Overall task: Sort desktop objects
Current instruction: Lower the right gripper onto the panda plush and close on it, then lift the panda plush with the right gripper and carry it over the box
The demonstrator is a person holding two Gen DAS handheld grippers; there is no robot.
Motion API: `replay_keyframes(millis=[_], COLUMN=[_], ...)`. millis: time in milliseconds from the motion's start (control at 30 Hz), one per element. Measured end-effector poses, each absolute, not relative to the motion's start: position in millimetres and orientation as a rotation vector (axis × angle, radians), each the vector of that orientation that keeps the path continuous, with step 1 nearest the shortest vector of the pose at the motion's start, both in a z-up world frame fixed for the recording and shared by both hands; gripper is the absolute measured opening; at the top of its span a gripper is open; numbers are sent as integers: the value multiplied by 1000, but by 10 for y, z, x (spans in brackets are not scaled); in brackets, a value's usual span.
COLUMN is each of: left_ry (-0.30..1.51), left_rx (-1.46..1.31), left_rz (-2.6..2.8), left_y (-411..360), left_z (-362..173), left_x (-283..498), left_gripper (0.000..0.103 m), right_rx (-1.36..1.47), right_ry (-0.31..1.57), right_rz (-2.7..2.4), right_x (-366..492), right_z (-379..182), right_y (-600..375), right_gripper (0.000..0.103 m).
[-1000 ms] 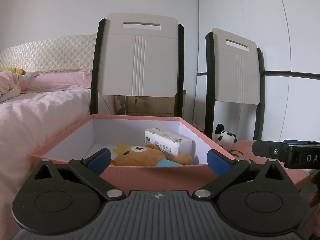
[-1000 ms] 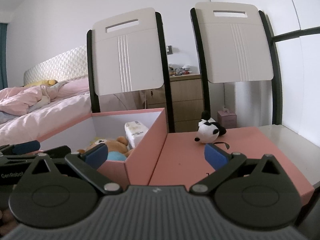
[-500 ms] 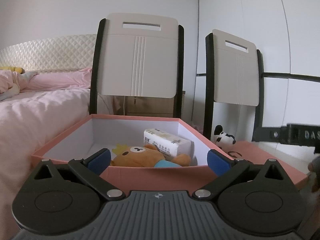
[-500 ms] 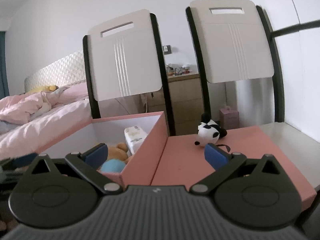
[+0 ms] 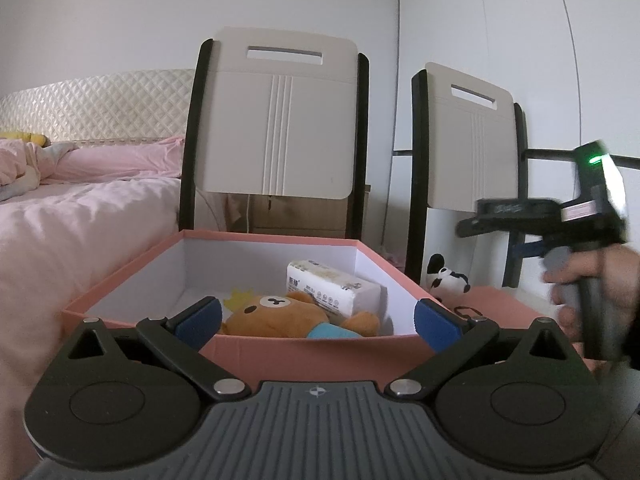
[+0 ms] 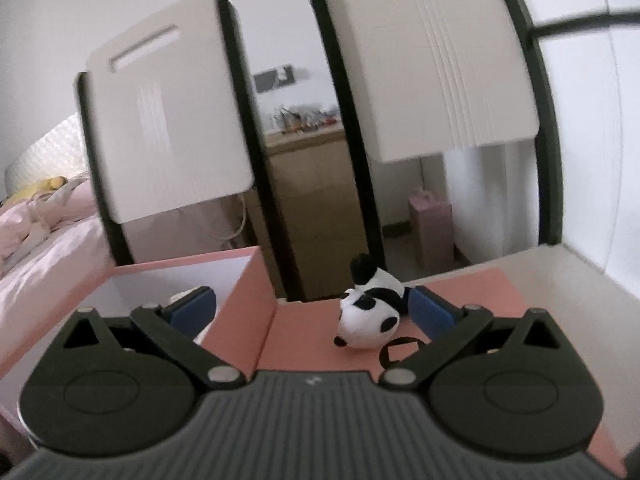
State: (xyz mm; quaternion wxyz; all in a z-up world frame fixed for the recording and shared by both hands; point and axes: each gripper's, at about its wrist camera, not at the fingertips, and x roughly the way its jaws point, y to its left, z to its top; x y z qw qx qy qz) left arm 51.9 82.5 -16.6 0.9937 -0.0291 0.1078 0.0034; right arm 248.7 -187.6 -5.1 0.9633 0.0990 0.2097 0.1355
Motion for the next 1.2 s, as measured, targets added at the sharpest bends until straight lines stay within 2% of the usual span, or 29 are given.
replay_keyframes(millis=[433,500,600,800,967,1200], left_ry=[234,236,237,229,227,223], left_rx=[-75,-79,-83,-88,-79,-60], left_rz=[15,14,14,7,5,5], left_y=[901,909,912,904,879,840], left_z=[-186,-187,-187,-177,-179,-180], left_x=[558,560,557,534,526,521], left_gripper=[103,103,103,103,103,103], right_rx=[249,250,265,340,339,306], right_ry=[531,547,576,603,593,487], right_rz=[205,193,169,183,192,240], right_x=[3309,3370,3453,3520,3438,3203], right_z=[-579,-607,-666,-795,-739,-404], right_y=[-1890,-1886,-1940,-2074,-2066,-1973], right_gripper=[102,96,95,63,59,59])
